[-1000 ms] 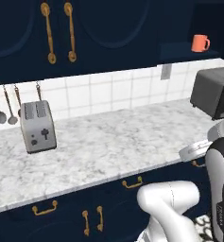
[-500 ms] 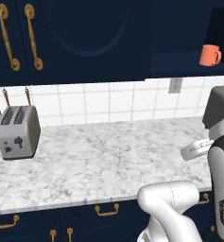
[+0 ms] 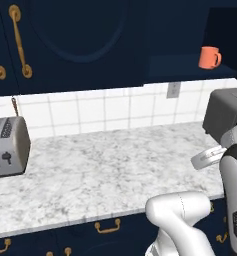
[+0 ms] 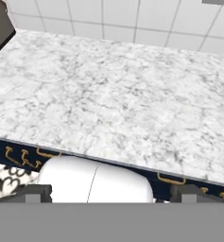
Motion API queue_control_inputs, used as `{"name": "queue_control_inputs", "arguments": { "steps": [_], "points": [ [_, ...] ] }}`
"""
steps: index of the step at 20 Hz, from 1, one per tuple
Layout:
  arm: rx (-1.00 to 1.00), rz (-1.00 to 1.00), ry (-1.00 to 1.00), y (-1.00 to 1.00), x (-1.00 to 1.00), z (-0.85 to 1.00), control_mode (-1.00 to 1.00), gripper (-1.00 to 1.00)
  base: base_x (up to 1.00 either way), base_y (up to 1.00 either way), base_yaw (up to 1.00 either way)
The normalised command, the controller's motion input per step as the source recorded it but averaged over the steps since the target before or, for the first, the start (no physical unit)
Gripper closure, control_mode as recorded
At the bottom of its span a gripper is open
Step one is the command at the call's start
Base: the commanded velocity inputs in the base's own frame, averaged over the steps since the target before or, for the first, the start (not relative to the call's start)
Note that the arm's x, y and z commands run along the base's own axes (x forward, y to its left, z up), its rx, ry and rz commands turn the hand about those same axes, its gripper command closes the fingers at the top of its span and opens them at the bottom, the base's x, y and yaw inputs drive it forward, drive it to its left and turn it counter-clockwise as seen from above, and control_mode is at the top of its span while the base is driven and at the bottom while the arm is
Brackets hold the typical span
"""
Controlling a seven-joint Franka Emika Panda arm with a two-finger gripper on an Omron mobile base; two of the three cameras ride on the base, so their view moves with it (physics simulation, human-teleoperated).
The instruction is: Gather all objects into one cabinet and sort the glasses and bowls to opposite sides.
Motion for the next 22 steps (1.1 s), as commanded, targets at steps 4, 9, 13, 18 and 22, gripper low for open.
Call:
{"name": "queue_control_inputs", "arguments": {
  "steps": [4, 9, 13, 18, 22],
  "points": [
    [0.00, 0.00, 0.00, 0.00, 0.00, 0.00, 1.00, -1.00, 0.79, -0.32, -0.36],
    [0.00, 0.00, 0.00, 0.00, 0.00, 0.00, 1.00, -1.00, 0.02, 0.00, 0.00],
    [0.00, 0.00, 0.00, 0.00, 0.00, 0.00, 1.00, -1.00, 0.04, 0.00, 0.00],
    [0.00, 0.00, 0.00, 0.00, 0.00, 0.00, -1.00, -1.00, 0.00, 0.00, 0.00],
    [0.00, 0.00, 0.00, 0.00, 0.00, 0.00, -1.00, -1.00, 0.00, 0.00, 0.00]
  ]
}}
